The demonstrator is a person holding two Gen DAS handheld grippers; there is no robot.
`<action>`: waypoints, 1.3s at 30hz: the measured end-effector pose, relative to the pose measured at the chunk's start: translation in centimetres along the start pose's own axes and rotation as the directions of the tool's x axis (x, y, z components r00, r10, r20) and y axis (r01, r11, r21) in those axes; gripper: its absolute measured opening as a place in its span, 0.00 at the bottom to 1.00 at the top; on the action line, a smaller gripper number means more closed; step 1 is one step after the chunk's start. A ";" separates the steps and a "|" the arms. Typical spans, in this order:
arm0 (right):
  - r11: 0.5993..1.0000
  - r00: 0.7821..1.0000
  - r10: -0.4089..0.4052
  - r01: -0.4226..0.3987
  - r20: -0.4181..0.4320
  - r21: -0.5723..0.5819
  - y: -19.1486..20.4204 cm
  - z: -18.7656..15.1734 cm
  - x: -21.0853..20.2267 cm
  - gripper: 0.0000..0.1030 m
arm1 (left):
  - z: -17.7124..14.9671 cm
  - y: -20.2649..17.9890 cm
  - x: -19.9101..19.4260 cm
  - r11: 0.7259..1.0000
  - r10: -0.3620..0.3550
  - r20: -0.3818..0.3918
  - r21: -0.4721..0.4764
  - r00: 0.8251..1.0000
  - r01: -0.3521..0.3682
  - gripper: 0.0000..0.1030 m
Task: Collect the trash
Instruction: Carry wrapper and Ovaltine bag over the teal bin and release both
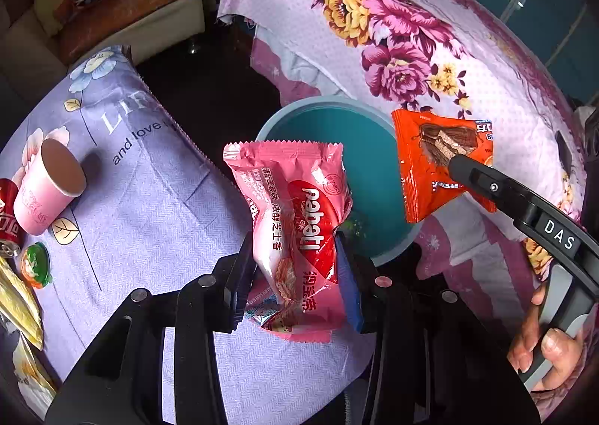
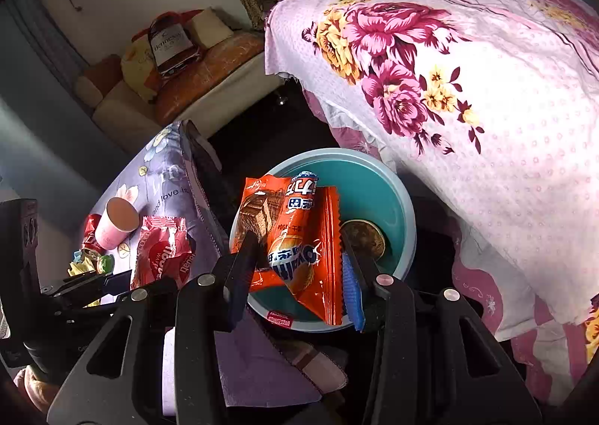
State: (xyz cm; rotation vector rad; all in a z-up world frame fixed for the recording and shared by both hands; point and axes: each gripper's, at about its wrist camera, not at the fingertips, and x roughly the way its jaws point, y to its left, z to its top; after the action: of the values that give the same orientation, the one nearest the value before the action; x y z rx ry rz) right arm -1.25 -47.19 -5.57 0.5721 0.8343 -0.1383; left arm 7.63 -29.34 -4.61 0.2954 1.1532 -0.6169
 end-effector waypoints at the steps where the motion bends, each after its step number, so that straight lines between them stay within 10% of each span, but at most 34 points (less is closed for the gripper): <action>1: 1.000 1.000 -0.005 0.005 0.000 0.007 -0.5 0.0 0.0 0.39 | 0.3 -0.4 0.4 1.000 0.001 -0.005 0.009 1.000 -0.001 0.41; 19: 0.996 0.996 -0.085 0.086 -0.024 0.035 -3.6 1.0 1.7 0.41 | 2.8 -2.5 5.6 0.999 -0.009 -0.064 0.053 0.998 0.013 0.46; 24: 0.994 0.995 -0.098 0.099 -0.034 0.037 -3.7 1.1 2.1 0.42 | 2.8 -2.6 5.6 0.998 0.013 -0.044 0.063 0.999 -0.010 0.76; 39: 0.992 0.990 -0.125 0.125 -0.073 -0.007 -2.0 0.8 3.7 0.44 | 1.2 0.4 3.9 1.000 -0.001 -0.020 -0.013 1.000 0.001 0.85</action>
State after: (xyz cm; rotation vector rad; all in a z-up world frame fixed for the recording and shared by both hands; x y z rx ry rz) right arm 1.11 -48.92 -8.65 0.5255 0.9418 -0.2317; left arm 9.81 -30.83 -7.80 0.2903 1.1766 -0.6080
